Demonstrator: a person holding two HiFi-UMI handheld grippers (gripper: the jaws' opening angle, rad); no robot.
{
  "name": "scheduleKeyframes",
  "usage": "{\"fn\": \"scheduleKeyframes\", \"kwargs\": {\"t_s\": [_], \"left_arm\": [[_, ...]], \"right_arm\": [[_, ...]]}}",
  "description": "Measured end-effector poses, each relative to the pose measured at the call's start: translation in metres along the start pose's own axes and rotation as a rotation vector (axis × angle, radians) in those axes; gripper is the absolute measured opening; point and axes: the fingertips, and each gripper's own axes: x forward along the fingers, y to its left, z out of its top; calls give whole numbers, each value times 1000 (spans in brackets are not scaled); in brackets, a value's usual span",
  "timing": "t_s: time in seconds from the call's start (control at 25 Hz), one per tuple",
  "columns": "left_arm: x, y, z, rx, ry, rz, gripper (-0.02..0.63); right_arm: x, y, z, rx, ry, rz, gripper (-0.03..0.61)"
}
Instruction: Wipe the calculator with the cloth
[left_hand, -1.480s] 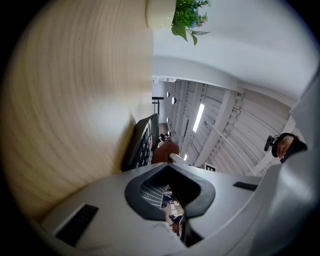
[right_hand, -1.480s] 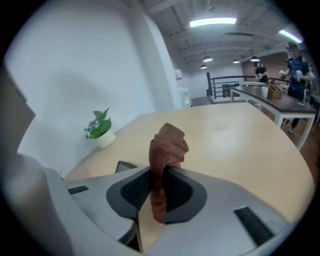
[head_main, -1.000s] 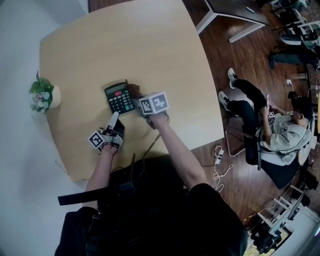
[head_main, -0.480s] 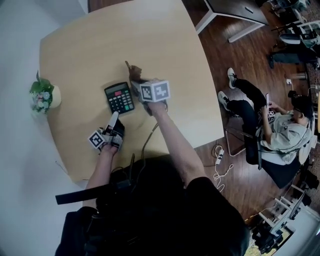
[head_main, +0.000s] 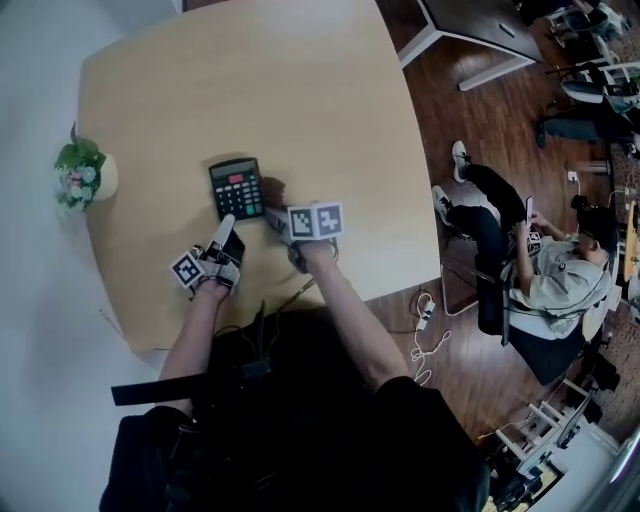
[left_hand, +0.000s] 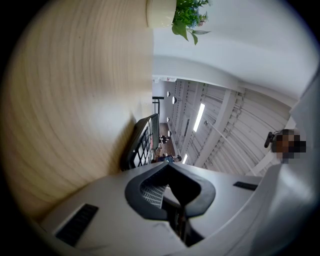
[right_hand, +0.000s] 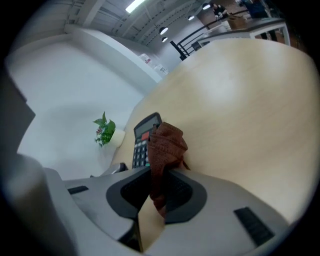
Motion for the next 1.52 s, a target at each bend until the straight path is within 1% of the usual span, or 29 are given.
{"fn": "scheduleKeyframes", "kwargs": {"t_s": [0.16, 0.2, 0.24, 0.28, 0.32, 0.36, 0.44, 0.48, 0.52, 0.56, 0.6, 0.68, 0.72, 0.76, 0.8, 0.92, 1.0, 1.12, 1.24, 1.36, 1.52], "left_arm": [[3, -2, 0, 10, 1, -12, 21], [3, -3, 0, 11, 2, -14, 21], [3, -3, 0, 5, 1, -15, 20], [2, -2, 0, -14, -6, -14, 20], [-1, -3, -1, -49, -22, -11, 13], [-6, -3, -1, -97, -51, -4, 8], [-21, 0, -3, -181, -126, 38, 9], [-29, 3, -5, -211, -160, 73, 12], [-35, 7, -8, -232, -186, 108, 25], [-39, 10, -10, -245, -199, 139, 51], [-40, 12, -13, -249, -201, 164, 77], [-36, 14, -14, -236, -180, 203, 164], [-33, 14, -14, -221, -166, 220, 201], [-30, 15, -12, -203, -152, 235, 207], [-28, 16, -10, -186, -139, 246, 209], [-25, 16, -3, -169, -117, 250, 209], [-27, 16, 0, -168, -102, 239, 210], [-29, 15, 4, -167, -88, 223, 210], [-28, 12, 14, -169, -77, 185, 210], [-31, 14, 28, -134, -35, 179, 209], [-30, 11, 41, -87, 33, 160, 209]], "right_arm": [[-12, 16, -63, 103, 127, 78, 67], [-15, 17, -68, 108, 150, 90, 66], [-19, 16, -64, 90, 153, 87, 66], [-24, 12, -48, 45, 135, 66, 67], [-28, 6, -22, -26, 97, 28, 67], [-31, 2, 11, -120, 47, -19, 67], [-29, 3, 87, -352, -50, -106, 67], [-21, 10, 119, -476, -74, -131, 67], [-8, 18, 144, -596, -68, -141, 67], [10, 26, 158, -707, -29, -140, 67], [29, 32, 163, -809, 42, -135, 67], [62, 31, 151, -977, 230, -128, 67], [72, 27, 141, -1021, 316, -124, 67], [76, 23, 134, -1024, 376, -116, 55], [76, 19, 129, -989, 408, -100, 55], [60, 13, 121, -824, 420, -58, 55], [46, 6, 110, -743, 414, -48, 54], [27, -5, 94, -648, 388, -40, 54], [6, -11, 70, -542, 360, -48, 53], [-13, -14, 30, -387, 313, -61, 52], [-29, -5, -23, -200, 201, -84, 54]]}}
